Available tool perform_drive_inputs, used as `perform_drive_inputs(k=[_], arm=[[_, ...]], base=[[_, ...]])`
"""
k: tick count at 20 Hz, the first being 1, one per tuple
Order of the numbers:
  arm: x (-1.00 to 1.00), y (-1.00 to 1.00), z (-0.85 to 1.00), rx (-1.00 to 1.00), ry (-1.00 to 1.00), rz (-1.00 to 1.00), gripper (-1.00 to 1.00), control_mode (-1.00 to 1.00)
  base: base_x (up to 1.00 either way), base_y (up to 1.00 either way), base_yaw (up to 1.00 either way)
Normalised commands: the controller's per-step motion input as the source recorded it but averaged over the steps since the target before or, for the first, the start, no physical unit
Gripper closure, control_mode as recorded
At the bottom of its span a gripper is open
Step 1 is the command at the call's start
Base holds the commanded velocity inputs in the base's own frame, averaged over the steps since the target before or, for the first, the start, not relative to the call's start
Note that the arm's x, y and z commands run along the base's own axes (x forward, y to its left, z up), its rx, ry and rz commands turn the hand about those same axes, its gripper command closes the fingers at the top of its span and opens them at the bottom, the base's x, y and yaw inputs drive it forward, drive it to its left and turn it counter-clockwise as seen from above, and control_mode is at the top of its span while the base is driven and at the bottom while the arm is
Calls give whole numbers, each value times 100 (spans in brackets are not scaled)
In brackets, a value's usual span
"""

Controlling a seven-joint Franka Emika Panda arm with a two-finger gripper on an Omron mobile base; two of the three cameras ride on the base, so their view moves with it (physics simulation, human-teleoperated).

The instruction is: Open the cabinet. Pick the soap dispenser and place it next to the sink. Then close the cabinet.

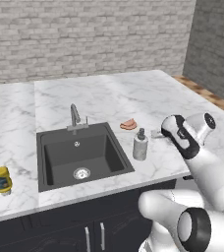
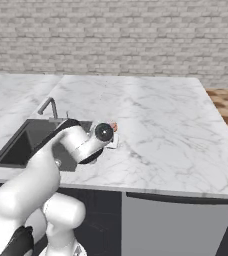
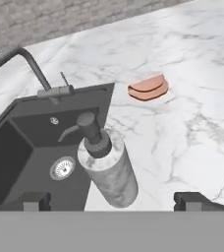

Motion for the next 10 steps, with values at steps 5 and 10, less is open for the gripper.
perform_drive_inputs(k=[5, 10], arm=[[-85, -4, 66, 0, 4, -24, -100, -100], [-100, 11, 37, 0, -12, -9, -100, -100]], base=[[0, 0, 0], [0, 0, 0]])
